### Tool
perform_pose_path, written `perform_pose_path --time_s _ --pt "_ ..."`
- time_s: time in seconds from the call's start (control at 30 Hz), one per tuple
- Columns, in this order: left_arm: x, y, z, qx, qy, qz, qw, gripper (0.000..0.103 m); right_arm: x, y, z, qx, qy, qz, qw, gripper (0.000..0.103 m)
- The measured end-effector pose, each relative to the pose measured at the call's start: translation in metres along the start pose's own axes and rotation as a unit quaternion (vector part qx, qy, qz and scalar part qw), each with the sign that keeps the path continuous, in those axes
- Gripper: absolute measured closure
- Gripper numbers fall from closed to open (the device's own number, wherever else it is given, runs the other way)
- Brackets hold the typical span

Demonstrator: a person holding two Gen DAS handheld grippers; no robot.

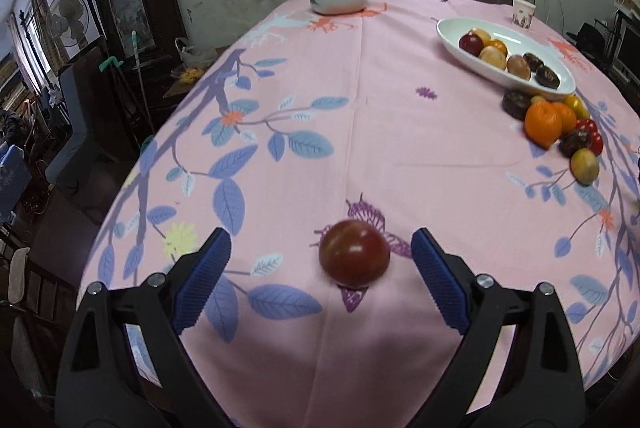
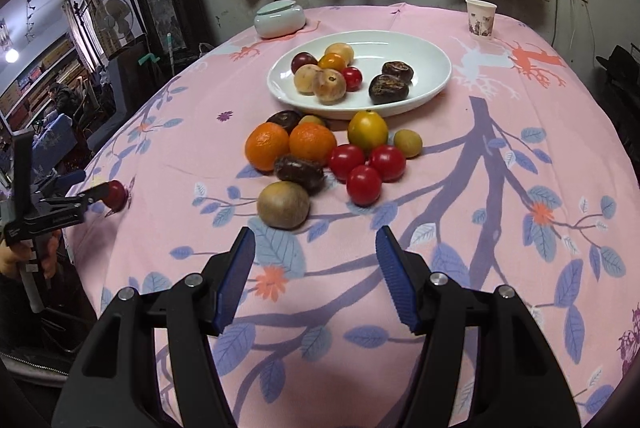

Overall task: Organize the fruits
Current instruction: 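Grasp a dark red tomato with the left tool while the right tool grasps a brown round fruit, then carry both fruits onto the white plate and open both tools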

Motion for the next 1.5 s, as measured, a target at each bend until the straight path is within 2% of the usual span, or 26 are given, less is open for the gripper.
perform_pose_path --time_s 0.13,0.2,0.23,0.27,0.3,0.33,0.37,0.43,0.67,0.87,0.97,1.0,1.03,1.1,1.23,1.5 --pt "-0.002 -0.008 0.014 0.019 0.004 -0.009 0.9998 0.010 0.010 -0.007 0.003 0.003 -0.001 -0.010 1.000 0.040" --pt "-0.003 -0.011 0.019 0.028 -0.006 -0.012 0.9995 0.011 0.014 -0.010 0.005 0.002 -0.005 -0.013 1.000 0.040" --pt "-0.003 -0.013 0.022 0.034 -0.011 -0.013 0.9993 0.018 0.016 -0.011 0.006 -0.001 -0.005 -0.013 1.000 0.040" --pt "-0.004 -0.015 0.026 0.042 -0.018 -0.014 0.9988 0.031 0.017 -0.012 0.007 -0.003 -0.006 -0.013 1.000 0.040" --pt "-0.005 -0.015 0.026 0.040 -0.030 -0.020 0.9985 0.034 0.017 -0.013 0.009 -0.002 -0.007 -0.010 1.000 0.040" --pt "-0.004 -0.014 0.026 0.038 -0.039 -0.026 0.9982 0.047 0.017 -0.013 0.012 0.001 -0.006 -0.006 1.000 0.040" --pt "-0.006 -0.014 0.026 0.038 -0.049 -0.027 0.9977 0.055 0.018 -0.013 0.016 0.008 -0.001 0.001 1.000 0.040" --pt "-0.011 -0.012 0.025 0.035 -0.054 -0.014 0.9979 0.063 0.019 -0.013 0.024 0.016 0.022 0.012 1.000 0.040" --pt "-0.015 -0.010 0.026 0.027 -0.054 -0.005 0.9982 0.063 0.028 -0.010 0.045 0.043 0.014 0.025 0.999 0.040" --pt "-0.014 -0.008 0.028 0.026 -0.063 -0.010 0.9976 0.062 0.034 -0.002 0.062 0.043 -0.023 0.003 0.999 0.040" --pt "-0.015 -0.007 0.029 0.026 -0.059 -0.006 0.9979 0.062 0.031 0.005 0.074 0.057 -0.045 0.005 0.997 0.042" --pt "-0.016 -0.006 0.029 0.025 -0.058 -0.005 0.9980 0.062 0.031 0.007 0.077 0.059 -0.054 0.001 0.997 0.044" --pt "-0.016 -0.006 0.029 0.025 -0.059 -0.006 0.9980 0.062 0.031 0.010 0.081 0.062 -0.062 -0.006 0.996 0.054" --pt "-0.016 -0.006 0.029 0.026 -0.059 -0.007 0.9979 0.062 0.030 0.013 0.089 0.069 -0.072 -0.016 0.995 0.059" --pt "-0.018 -0.003 0.031 0.028 -0.057 -0.007 0.9980 0.062 0.026 0.015 0.092 0.066 -0.062 -0.008 0.996 0.061" --pt "-0.021 0.001 0.030 0.035 -0.061 -0.008 0.9975 0.064 0.014 0.010 0.069 0.041 -0.003 0.039 0.998 0.061"
Point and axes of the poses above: each gripper's, at about its wrist camera, not at the fingertips, and z roughly the way its jaws point, x to its left, y to its top, the point moved 4 cm from there along z, roughly the way its jaws point, and after that the axes turned 2 degrees about y, right-handed, at the moved point
